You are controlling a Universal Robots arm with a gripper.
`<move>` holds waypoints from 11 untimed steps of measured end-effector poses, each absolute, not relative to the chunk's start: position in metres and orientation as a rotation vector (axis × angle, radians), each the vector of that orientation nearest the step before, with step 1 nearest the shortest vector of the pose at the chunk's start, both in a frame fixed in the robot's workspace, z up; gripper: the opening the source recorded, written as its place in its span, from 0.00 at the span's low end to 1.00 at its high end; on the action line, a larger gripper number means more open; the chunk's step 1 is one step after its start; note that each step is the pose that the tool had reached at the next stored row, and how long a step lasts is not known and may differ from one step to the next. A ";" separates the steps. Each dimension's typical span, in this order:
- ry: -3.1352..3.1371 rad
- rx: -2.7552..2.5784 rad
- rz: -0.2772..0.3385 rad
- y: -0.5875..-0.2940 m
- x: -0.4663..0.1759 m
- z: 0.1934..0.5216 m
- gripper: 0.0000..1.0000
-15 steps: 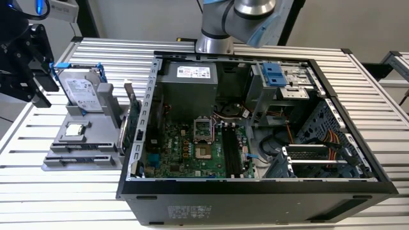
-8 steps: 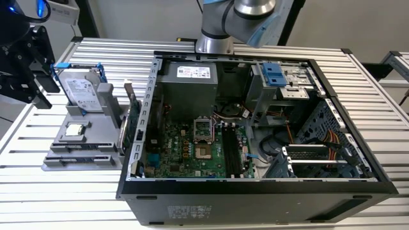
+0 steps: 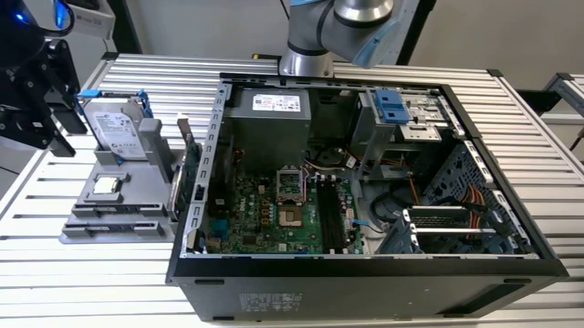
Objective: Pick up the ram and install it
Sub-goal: 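Pick up the ram and move it above insertion slot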
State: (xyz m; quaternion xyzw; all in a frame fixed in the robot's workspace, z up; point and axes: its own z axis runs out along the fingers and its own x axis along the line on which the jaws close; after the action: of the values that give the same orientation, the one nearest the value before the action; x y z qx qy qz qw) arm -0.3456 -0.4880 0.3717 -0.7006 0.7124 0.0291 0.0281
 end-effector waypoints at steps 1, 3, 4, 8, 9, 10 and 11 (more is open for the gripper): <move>2.200 -2.161 0.090 -0.488 -0.346 0.371 1.00; 2.202 -2.159 0.089 -0.488 -0.346 0.369 1.00; 2.203 -2.159 0.089 -0.488 -0.346 0.368 1.00; 2.204 -2.159 0.088 -0.488 -0.346 0.364 1.00; 2.204 -2.159 0.087 -0.488 -0.346 0.363 1.00; 2.204 -2.159 0.087 -0.488 -0.346 0.363 1.00; 2.204 -2.160 0.086 -0.488 -0.346 0.362 1.00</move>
State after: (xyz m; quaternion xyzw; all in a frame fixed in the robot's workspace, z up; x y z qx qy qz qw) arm -0.3456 -0.4878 0.3618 -0.6993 0.7138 0.0279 0.0273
